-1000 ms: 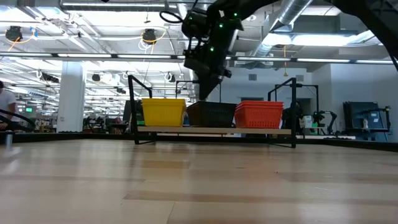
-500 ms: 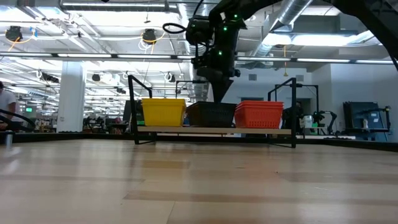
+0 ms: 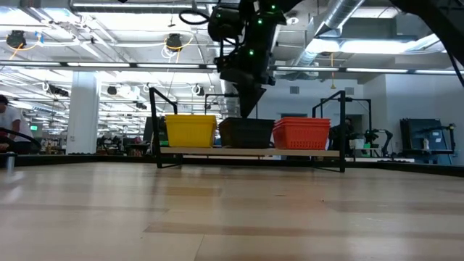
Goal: Stack baskets on shelf by color
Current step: Stack the orange bin on top of the other orange bin on the shelf
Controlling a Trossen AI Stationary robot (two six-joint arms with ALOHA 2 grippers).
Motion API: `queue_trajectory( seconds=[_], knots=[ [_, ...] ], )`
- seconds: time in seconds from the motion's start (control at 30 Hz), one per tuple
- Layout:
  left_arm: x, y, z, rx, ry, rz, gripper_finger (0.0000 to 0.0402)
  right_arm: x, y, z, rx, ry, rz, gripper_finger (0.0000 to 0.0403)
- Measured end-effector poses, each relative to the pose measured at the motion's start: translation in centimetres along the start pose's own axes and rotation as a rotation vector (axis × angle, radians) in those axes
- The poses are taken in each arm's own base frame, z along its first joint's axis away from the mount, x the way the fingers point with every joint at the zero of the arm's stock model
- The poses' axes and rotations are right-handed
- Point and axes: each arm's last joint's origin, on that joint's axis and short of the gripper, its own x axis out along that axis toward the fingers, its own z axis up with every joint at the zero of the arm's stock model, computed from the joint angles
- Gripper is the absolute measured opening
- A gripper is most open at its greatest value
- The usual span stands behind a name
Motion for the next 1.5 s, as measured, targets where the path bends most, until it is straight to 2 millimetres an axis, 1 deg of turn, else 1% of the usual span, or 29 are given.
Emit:
queue_trajectory(
  seconds=[0.2,0.3,0.43,0.63,0.7,0.87,1.1,1.2,1.4,1.5],
  knots=[
    [0.0,0.0,0.0,0.001,0.000,0.000,0.0000,-0.4,1.4,0.2,-0.013,-0.053,0.021,0.0001],
    [0.0,0.0,0.0,0.001,0.000,0.000,0.0000,-0.3,1.0,0.6,0.005,-0.074,0.021,0.0001],
    [0.0,0.0,0.0,-0.001,0.001,-0.002,0.0000,0.0,-0.7,1.1,0.035,-0.080,0.005,0.0000],
    [0.0,0.0,0.0,-0.003,0.014,-0.009,0.0000,0.4,-4.3,1.9,0.074,-0.089,-0.016,0.0000],
    [0.0,0.0,0.0,-0.002,0.014,-0.010,0.0000,0.6,-5.6,2.1,0.104,-0.089,0.040,0.0000],
    [0.0,0.0,0.0,-0.004,0.014,-0.010,0.0000,1.3,-8.1,2.1,0.158,-0.061,0.252,0.0000],
    [0.0,0.0,0.0,-0.005,0.011,-0.008,0.0000,1.7,-9.9,2.2,0.198,-0.077,0.241,0.0000],
    [0.0,0.0,0.0,-0.006,0.005,-0.006,0.0000,1.9,-10.6,2.4,0.213,-0.103,0.180,0.0000],
    [0.0,-0.1,0.0,-0.016,0.002,-0.007,0.0000,1.9,-11.1,2.7,0.225,-0.136,0.049,0.0000],
    [0.0,-0.1,0.0,-0.020,0.001,-0.007,0.0000,1.9,-11.3,2.6,0.231,-0.128,0.025,0.0000]
  ],
)
